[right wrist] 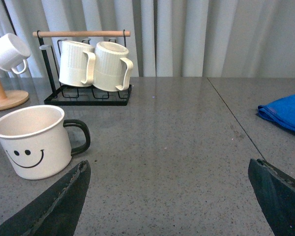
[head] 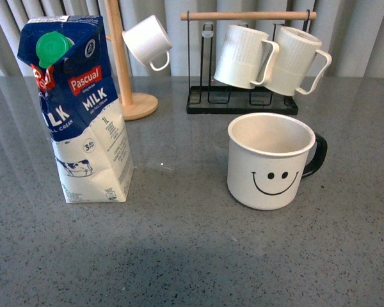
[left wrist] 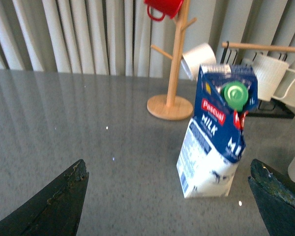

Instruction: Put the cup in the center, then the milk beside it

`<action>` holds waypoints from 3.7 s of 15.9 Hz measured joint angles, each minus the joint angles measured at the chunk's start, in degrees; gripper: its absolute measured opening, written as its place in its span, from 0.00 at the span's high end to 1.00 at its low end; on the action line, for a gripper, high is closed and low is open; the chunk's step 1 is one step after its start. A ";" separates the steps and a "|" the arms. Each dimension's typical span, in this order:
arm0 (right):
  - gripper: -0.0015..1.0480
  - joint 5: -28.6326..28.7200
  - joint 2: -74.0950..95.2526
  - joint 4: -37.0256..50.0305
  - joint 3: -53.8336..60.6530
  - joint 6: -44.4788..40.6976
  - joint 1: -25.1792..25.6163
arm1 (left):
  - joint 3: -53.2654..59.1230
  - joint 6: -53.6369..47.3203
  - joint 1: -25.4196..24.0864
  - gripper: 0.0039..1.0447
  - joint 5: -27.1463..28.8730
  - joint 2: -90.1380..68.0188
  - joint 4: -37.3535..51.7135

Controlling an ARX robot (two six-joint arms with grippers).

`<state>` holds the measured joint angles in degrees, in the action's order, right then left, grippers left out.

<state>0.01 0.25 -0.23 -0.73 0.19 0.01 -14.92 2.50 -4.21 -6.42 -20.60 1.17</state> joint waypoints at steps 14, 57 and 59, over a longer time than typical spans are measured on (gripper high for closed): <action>0.06 0.00 0.00 0.00 0.00 0.00 0.00 | -30.58 4.72 16.15 0.06 3.26 -43.47 5.92; 0.06 0.00 0.00 -0.02 0.00 0.00 0.00 | -32.24 20.68 42.80 0.98 32.59 -62.82 10.91; 0.06 0.02 0.00 0.00 0.00 0.00 0.00 | -32.65 21.51 43.06 0.98 32.79 -63.21 10.75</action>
<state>0.03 0.25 -0.23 -0.73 0.19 0.01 -47.57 24.01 38.85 26.37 -83.81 11.92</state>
